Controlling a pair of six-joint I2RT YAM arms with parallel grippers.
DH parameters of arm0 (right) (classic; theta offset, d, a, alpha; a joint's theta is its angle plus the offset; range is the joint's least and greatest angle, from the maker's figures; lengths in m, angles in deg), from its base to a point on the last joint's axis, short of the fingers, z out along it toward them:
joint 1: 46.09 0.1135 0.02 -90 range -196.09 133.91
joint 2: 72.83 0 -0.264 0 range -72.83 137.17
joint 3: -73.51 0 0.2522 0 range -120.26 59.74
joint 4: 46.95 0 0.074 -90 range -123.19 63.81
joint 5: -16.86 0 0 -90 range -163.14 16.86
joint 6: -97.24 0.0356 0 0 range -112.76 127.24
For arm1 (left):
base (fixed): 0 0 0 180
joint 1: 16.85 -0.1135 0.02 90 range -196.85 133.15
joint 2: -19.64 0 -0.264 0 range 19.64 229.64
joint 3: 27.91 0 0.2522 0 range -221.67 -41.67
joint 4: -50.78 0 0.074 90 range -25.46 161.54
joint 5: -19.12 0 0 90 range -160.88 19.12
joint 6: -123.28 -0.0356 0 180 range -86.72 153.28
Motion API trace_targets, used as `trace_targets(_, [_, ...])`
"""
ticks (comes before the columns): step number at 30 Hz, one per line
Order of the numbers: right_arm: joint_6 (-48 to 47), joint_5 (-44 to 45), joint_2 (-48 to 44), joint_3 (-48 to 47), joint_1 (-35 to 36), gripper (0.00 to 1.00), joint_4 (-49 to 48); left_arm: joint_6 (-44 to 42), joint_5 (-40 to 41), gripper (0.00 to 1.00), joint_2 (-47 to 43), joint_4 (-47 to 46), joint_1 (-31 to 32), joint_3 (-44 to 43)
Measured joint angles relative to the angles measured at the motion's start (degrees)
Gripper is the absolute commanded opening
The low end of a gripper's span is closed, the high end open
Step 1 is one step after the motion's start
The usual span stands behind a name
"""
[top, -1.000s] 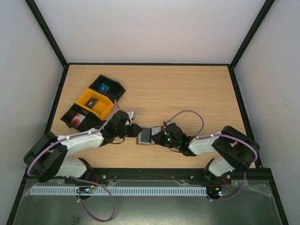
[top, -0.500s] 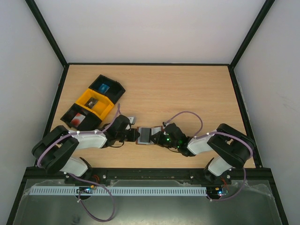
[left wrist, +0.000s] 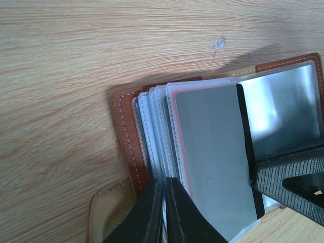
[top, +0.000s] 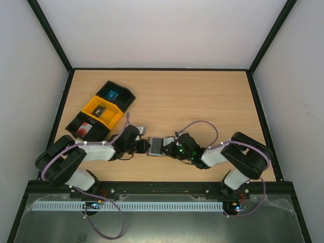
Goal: Take the credit cards out of the card holder
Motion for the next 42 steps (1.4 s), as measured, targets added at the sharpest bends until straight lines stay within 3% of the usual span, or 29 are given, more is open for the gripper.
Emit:
trace_targets(33, [2.01,3.93,-6.93,2.25,-1.11,0.02,5.51,-0.63,-2.43,0.08,2.93,-4.42,-0.92,-0.02])
trace_targets(42, [0.28,7.65,-13.94,3.32,-1.46,0.02,11.32,-0.61,-2.73,0.08,2.99,-4.33,-1.29,-0.13])
